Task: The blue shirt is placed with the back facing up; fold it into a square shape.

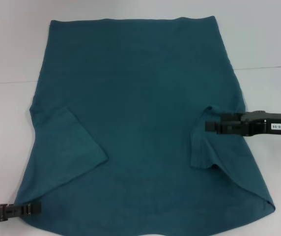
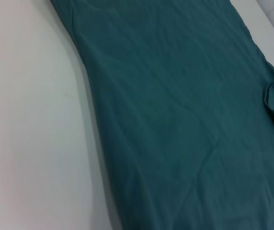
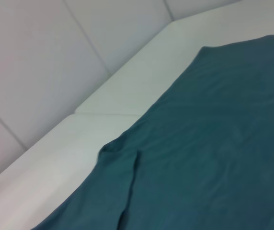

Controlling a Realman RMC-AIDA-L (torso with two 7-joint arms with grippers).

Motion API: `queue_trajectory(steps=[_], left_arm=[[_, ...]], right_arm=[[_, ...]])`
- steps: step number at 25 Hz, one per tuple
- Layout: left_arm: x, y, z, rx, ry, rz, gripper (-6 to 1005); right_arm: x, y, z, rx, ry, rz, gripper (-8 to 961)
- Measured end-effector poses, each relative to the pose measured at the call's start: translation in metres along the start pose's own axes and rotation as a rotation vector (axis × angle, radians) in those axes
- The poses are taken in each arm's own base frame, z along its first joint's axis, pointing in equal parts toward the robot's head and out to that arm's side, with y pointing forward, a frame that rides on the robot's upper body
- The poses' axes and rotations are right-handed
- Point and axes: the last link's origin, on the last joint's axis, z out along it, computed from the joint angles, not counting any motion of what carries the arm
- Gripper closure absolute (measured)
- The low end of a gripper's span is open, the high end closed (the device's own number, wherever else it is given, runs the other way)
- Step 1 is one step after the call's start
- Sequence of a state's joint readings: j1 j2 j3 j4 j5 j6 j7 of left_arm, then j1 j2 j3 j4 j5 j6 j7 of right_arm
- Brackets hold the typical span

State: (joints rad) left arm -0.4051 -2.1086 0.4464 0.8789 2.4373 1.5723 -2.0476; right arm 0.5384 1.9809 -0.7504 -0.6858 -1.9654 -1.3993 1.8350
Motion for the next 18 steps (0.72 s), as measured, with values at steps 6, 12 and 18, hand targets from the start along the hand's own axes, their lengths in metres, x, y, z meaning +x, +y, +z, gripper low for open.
queue_trajectory(steps=[6, 12, 18], left_arm=[[-0.0001, -0.0022, -0.0006, 0.015, -0.006, 0.002, 93], [0.0018, -0.0030, -0.0004, 0.024, -0.014, 0.009, 94], [0.0032, -0.0038, -0.0004, 0.034, -0.029, 0.017, 97]], right_arm=[[0.0015, -0.0001, -0.0025, -0.005, 0.006, 0.001, 8], [0.0022, -0.0005, -0.0024, -0.003, 0.006, 0.006, 9], [0.0026, -0.0004, -0.0014, -0.001, 0.004, 0.008, 9]])
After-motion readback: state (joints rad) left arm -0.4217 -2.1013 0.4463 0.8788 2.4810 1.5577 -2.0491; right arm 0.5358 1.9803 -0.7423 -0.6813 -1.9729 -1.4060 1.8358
